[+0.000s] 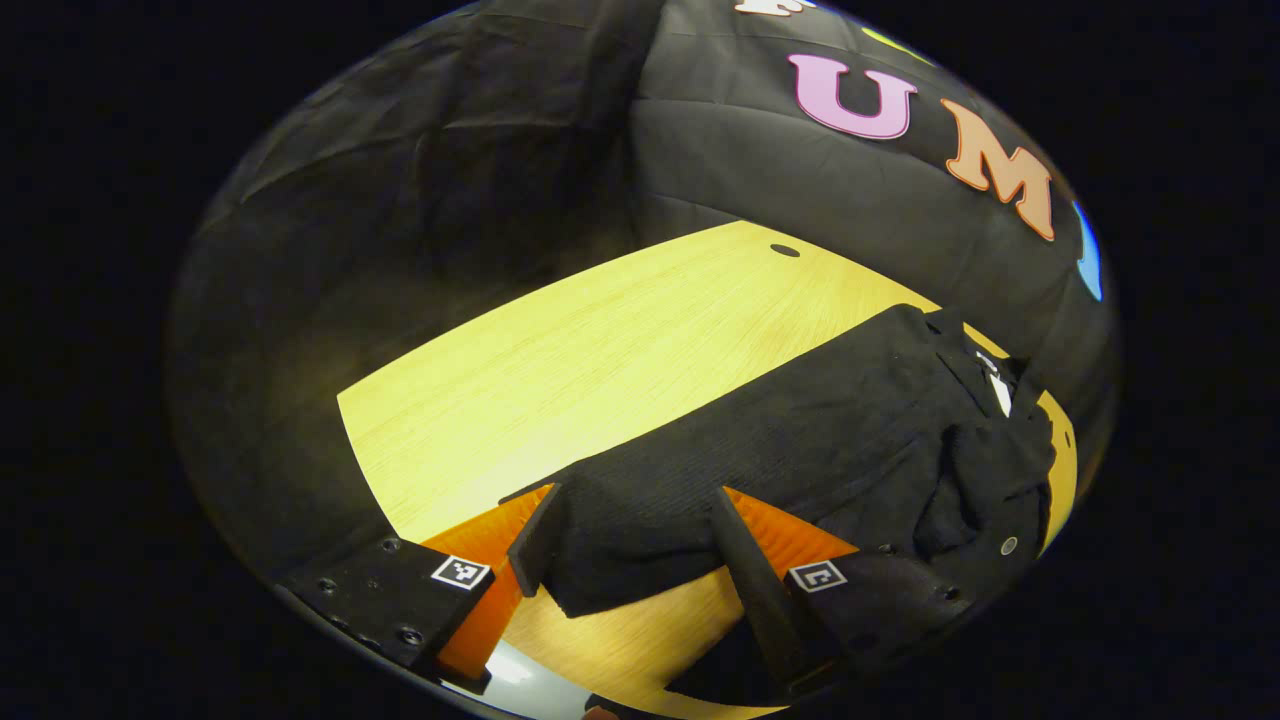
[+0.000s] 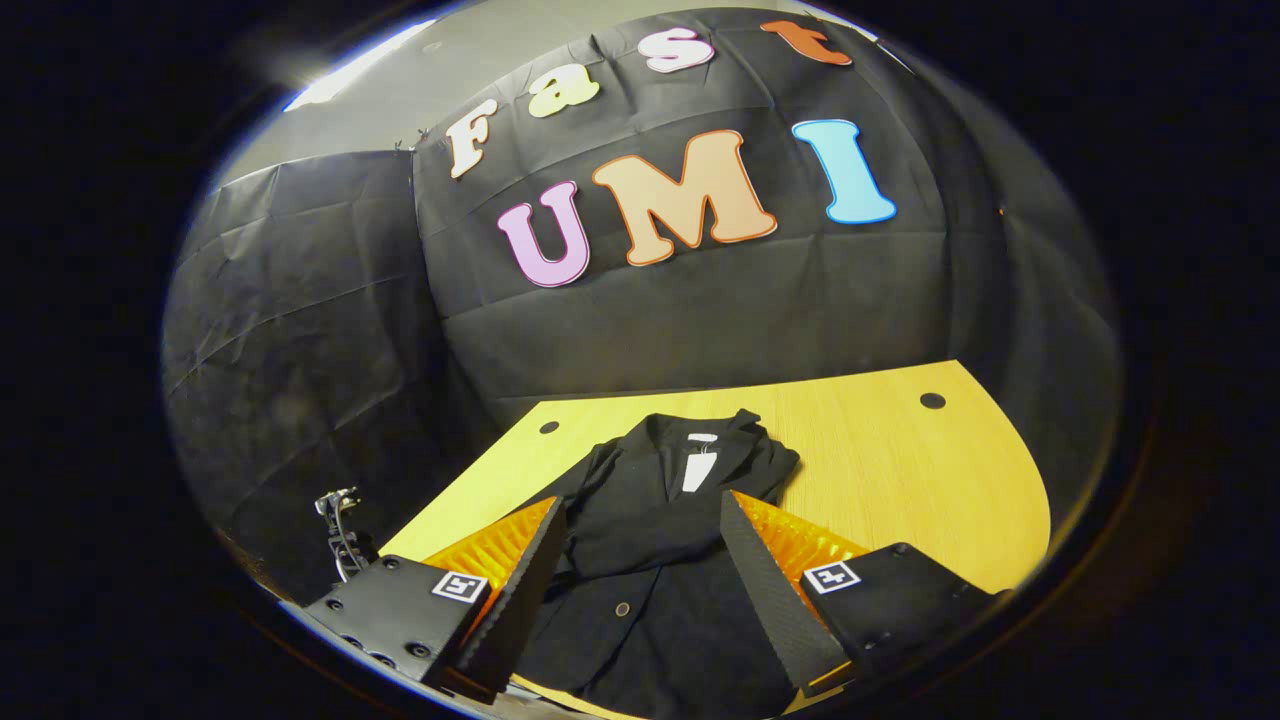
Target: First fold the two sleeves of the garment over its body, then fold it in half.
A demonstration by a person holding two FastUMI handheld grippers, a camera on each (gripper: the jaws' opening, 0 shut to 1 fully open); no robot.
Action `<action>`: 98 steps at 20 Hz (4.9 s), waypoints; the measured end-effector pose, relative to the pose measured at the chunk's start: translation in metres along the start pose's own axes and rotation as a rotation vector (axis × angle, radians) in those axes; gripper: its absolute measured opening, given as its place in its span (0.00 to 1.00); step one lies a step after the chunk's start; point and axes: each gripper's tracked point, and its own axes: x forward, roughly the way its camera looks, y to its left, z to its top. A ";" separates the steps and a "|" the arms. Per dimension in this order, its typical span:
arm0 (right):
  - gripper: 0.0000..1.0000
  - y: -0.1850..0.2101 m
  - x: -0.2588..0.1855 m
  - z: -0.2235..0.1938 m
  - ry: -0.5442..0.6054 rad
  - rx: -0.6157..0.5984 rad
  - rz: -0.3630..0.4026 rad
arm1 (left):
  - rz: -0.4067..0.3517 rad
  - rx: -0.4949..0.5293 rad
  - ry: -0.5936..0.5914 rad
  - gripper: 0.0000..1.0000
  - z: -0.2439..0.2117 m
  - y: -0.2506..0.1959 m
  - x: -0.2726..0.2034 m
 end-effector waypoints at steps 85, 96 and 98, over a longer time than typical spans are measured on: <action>0.99 -0.105 -0.048 -0.246 0.370 0.004 -0.278 | -0.274 0.417 -0.080 0.91 -0.050 -0.116 -0.128; 0.96 -0.088 -0.042 -0.295 0.426 -0.003 -0.379 | -0.336 0.461 0.010 0.91 -0.084 -0.099 -0.106; 0.98 -0.088 -0.041 -0.297 0.433 -0.037 -0.385 | -0.338 0.453 0.005 0.91 -0.083 -0.100 -0.106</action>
